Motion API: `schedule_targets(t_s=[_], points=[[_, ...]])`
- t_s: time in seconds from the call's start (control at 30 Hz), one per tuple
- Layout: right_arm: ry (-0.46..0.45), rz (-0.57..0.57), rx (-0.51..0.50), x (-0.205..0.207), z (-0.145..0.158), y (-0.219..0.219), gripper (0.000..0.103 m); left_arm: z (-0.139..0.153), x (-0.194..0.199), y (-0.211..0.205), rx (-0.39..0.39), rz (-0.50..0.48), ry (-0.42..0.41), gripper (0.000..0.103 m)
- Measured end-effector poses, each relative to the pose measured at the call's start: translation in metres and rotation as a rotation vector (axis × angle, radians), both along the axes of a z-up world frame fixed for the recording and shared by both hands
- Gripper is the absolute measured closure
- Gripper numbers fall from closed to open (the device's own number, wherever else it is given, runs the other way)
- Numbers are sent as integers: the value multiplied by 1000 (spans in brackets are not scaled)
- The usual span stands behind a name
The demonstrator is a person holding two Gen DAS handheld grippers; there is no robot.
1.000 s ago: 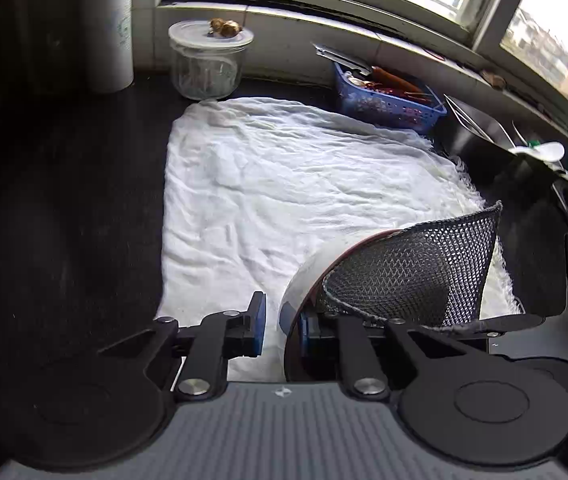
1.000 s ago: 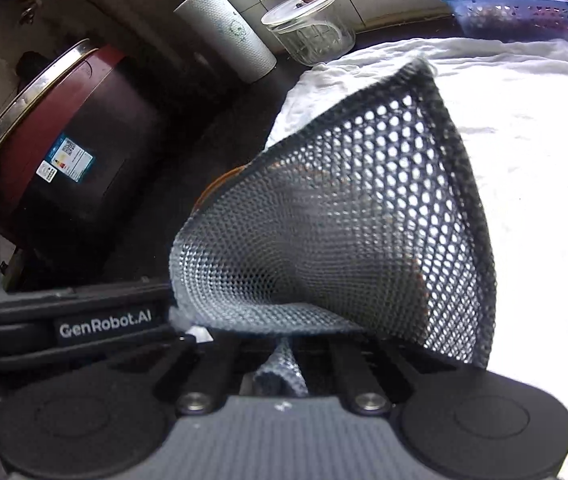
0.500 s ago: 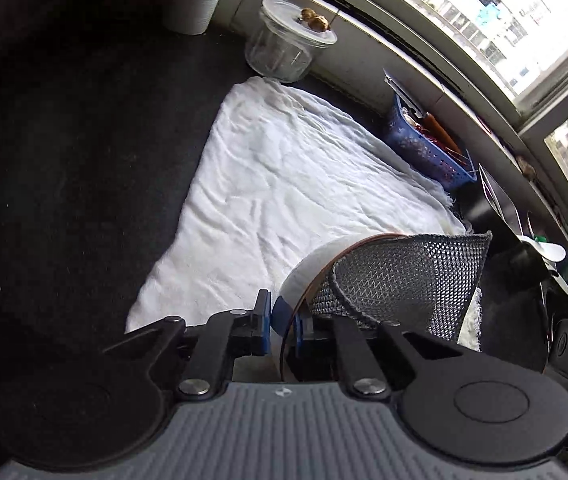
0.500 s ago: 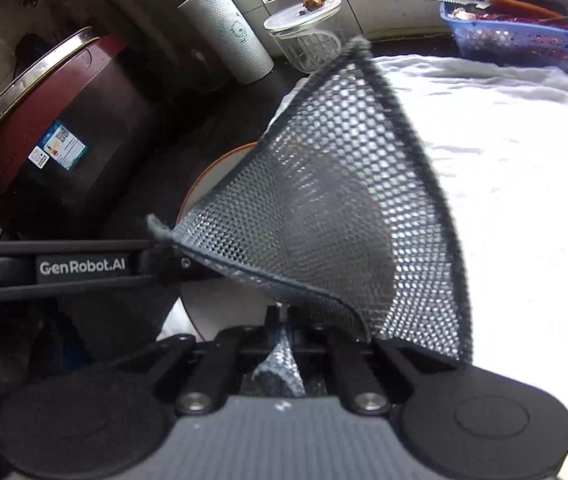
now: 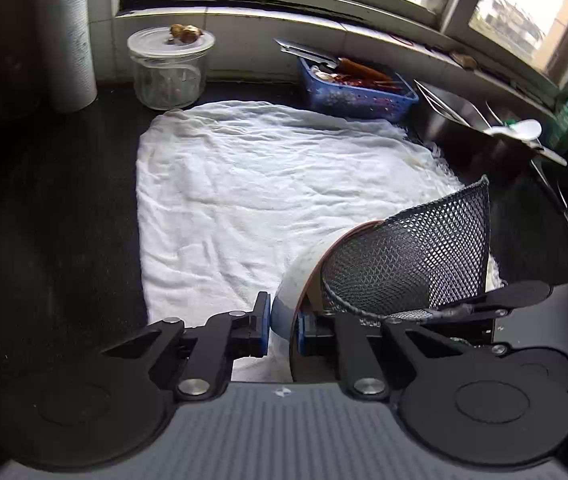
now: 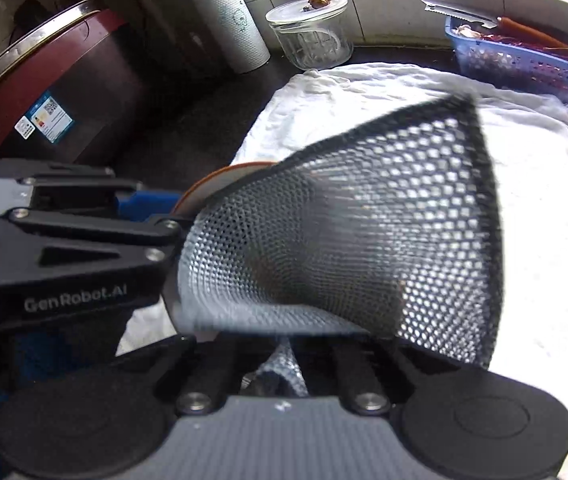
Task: Clean bowl
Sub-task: 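Rub the grey mesh cloth around the bowl's inner wall while the left gripper tilts the bowl, then wipe the mesh cloth across the bowl's outer base with the right gripper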
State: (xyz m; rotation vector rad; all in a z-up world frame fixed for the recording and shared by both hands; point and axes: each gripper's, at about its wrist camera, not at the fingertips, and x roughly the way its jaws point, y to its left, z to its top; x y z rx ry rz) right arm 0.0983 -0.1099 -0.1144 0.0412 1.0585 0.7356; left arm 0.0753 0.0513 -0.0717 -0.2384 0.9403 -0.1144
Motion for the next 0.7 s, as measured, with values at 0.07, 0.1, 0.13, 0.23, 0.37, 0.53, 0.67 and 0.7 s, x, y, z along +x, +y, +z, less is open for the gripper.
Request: schedule_targets(t_s=[0.07,0.1,0.13,0.23,0.37,0.53,0.67,0.7], points=[[15,-1,14,-1,-2,2,99,-6,-11,5,-88,126,5,90],[29,0,28,-1,-4,3,98,-10,-16,11,-151,192,20,89],[48,-6,52,-1,-5,4,98,-14,-18,16,-197,231,40,90],[82,-1,104,1,-4,3,98,-14,-14,20,-213,228,86,90],[49,28,59,0,-4,4,98,6,-4,-8,78,27,55,66],[-69,71,-31,-8,5,4,96,9,9,-16,166,-97,32,87],[-147,88,-74,-13,11,1,93,4,11,-14,116,-45,57,94],[-167,92,-85,-14,13,0,91,4,11,-14,108,-28,62,94]])
